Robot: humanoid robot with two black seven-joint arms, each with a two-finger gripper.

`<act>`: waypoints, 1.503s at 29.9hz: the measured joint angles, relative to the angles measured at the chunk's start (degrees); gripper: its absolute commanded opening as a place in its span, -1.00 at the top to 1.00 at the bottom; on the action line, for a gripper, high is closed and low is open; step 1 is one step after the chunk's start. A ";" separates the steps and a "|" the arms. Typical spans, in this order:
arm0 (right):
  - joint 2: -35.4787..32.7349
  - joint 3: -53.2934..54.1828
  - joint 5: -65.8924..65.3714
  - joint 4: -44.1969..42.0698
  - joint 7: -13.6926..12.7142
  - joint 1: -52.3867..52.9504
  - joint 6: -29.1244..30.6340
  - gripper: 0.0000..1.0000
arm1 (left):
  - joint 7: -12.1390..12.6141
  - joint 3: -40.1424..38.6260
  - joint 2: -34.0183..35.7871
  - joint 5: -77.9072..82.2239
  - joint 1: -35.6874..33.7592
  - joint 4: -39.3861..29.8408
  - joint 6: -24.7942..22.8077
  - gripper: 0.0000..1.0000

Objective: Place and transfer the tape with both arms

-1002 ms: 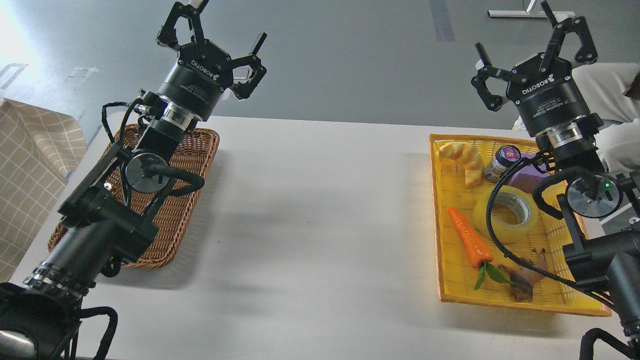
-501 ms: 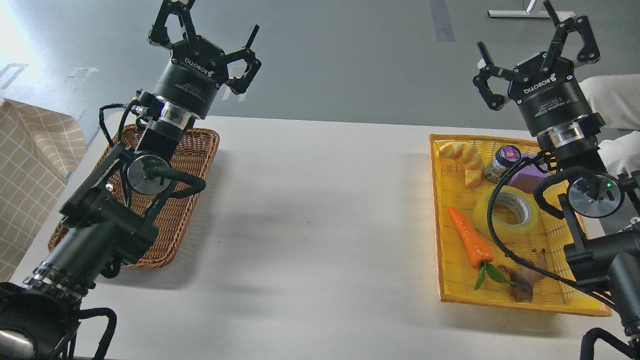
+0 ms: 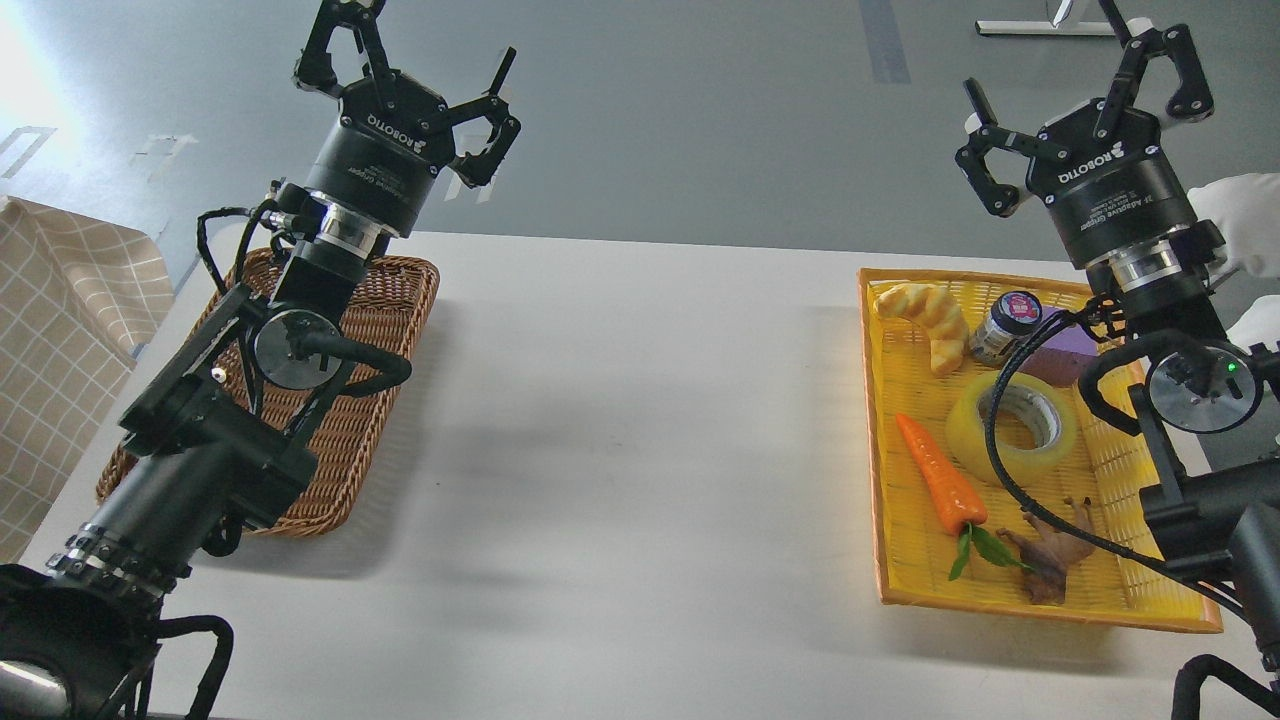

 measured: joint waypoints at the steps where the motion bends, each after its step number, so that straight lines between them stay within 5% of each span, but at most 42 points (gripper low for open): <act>1: -0.10 0.00 0.00 0.00 0.00 0.00 0.00 -1.00 | 0.00 -0.01 0.00 0.00 0.00 0.00 0.00 -0.96; 45: -2.23 -0.18 -0.05 -0.01 0.00 0.37 0.00 -1.00 | -0.10 -0.32 -0.13 0.00 -0.09 0.00 0.00 -0.95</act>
